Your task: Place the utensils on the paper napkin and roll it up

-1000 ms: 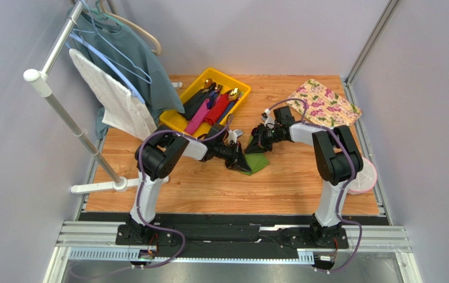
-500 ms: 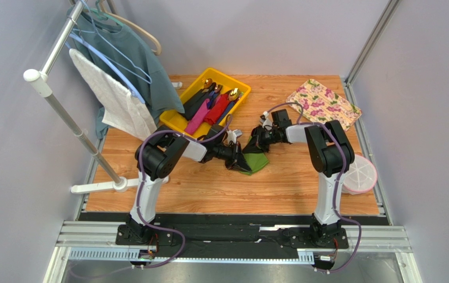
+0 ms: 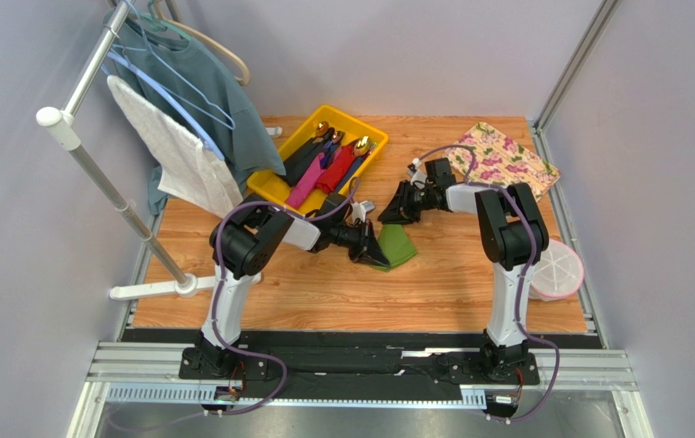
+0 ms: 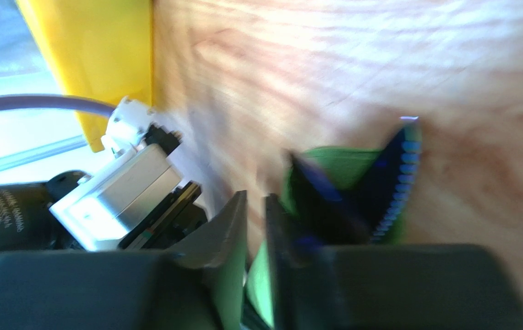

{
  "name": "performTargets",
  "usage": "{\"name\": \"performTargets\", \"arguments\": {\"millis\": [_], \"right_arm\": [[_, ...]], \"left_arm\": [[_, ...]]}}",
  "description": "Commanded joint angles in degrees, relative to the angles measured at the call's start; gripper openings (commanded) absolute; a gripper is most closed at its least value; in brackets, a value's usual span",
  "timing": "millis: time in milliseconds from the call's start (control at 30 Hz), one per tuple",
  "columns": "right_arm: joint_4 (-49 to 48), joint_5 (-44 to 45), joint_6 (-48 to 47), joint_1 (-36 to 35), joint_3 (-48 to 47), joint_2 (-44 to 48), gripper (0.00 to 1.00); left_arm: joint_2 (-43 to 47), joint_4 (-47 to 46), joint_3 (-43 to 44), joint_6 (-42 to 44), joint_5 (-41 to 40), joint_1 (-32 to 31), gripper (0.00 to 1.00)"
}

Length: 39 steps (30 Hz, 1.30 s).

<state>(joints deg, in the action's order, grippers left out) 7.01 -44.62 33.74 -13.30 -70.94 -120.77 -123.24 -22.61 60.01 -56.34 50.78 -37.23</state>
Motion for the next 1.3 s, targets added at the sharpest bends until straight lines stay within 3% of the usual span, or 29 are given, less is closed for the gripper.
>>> {"name": "performTargets", "arguments": {"millis": [0,100,433,967,1267], "right_arm": [[3.4,0.0,-2.4,0.3,1.1,9.0,0.29],[8.1,2.5,-4.5,0.4,2.6,14.8,0.42],[17.6,15.5,-11.8,0.1,3.4,16.7,0.59],[17.7,20.5,-14.0,-1.8,0.2,7.1,0.53],[17.6,21.4,-13.5,-2.3,-1.0,4.7,0.42]], "left_arm": [[-2.7,2.1,-1.4,1.8,-5.6,0.1,0.0],[-2.7,1.9,-1.4,1.8,-5.7,0.1,0.0],[-2.5,1.6,-1.3,1.6,-5.6,0.1,0.0],[-2.6,1.6,-1.0,1.5,-5.7,0.1,0.0],[-2.5,1.6,-1.1,1.4,-5.8,0.1,0.0]]}}
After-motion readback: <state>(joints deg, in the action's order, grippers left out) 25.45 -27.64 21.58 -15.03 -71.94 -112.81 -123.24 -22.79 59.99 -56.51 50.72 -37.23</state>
